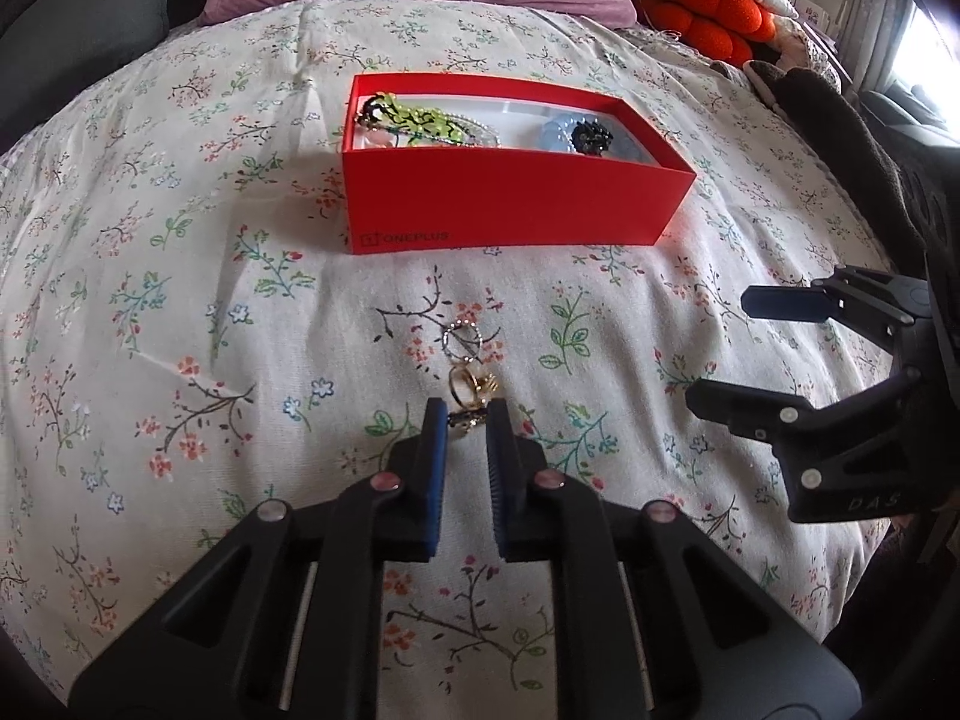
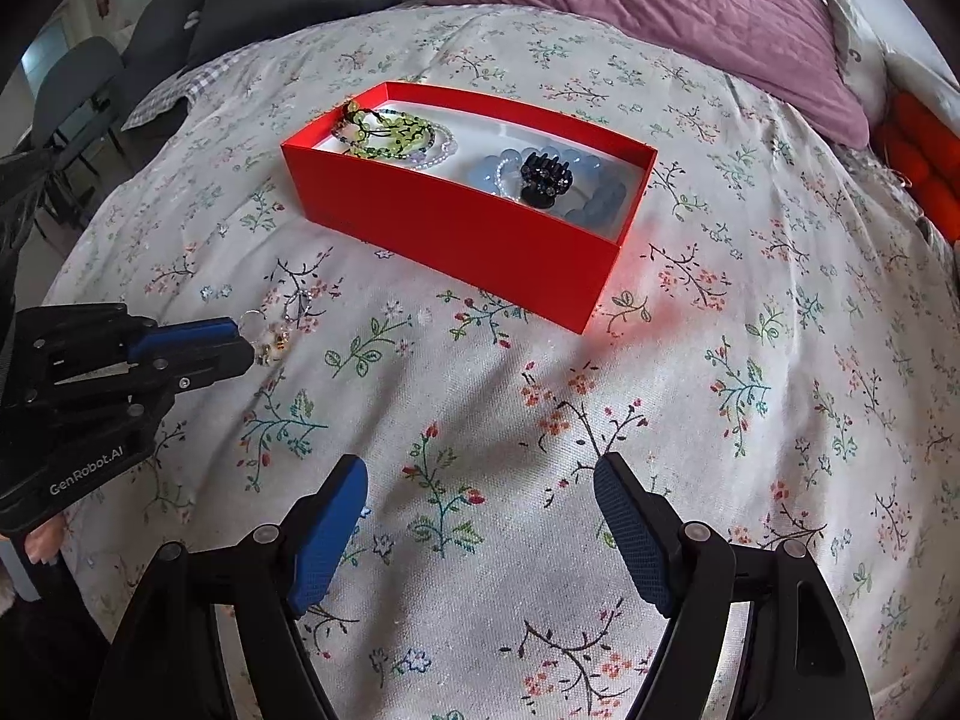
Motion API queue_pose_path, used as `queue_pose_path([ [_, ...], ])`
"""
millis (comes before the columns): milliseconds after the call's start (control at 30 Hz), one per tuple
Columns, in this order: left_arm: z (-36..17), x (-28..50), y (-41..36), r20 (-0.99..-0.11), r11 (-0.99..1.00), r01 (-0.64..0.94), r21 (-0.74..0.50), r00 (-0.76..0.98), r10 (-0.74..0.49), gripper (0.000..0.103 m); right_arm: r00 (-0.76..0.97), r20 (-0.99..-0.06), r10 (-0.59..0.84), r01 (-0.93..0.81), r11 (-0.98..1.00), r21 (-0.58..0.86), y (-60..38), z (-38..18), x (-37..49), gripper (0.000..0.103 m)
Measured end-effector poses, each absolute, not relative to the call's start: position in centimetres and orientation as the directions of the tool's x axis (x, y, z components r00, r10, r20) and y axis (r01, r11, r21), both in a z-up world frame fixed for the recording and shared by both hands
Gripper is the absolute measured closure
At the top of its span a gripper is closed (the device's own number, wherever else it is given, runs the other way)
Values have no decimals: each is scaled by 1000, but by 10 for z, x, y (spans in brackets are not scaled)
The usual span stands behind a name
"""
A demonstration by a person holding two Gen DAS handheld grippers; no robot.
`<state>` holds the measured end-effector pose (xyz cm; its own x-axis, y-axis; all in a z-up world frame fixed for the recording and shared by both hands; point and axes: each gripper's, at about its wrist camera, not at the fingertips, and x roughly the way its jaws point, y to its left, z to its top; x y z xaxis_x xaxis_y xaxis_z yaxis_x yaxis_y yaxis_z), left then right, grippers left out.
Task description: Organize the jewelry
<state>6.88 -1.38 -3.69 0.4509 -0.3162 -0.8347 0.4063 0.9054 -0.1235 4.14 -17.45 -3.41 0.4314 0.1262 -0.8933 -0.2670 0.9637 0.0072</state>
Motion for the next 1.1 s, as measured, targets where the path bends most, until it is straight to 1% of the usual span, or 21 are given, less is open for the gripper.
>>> queue_pose_path([
  [200,-34,69,0,-834,912,388,-130,455,-312,89,433,-892,129,-284,959,1,-160,-35,47,24],
  [567,-41,70,25,-863,934,341,-107,434,-258,89,454,-875,168,-341,940,4,-125,-36,54,24],
  [800,-41,69,34,-864,933,339,-120,427,-266,89,497,-846,191,-297,954,41,-121,-30,76,27],
  [867,-41,69,36,-864,933,339,-126,425,-271,89,498,-845,194,-289,956,49,-119,-31,82,30],
  [933,-41,69,38,-864,932,338,-131,423,-274,89,489,-849,200,-287,956,59,-114,-34,86,37],
  [967,-41,69,39,-864,932,337,-133,422,-276,89,480,-852,209,-290,955,71,-110,-36,89,38],
  [1033,-41,70,41,-863,932,337,-135,421,-278,89,460,-858,226,-297,950,91,-102,-39,92,46],
  [1100,-41,70,43,-863,931,336,-139,419,-281,89,450,-862,235,-315,944,93,-93,-42,92,51],
])
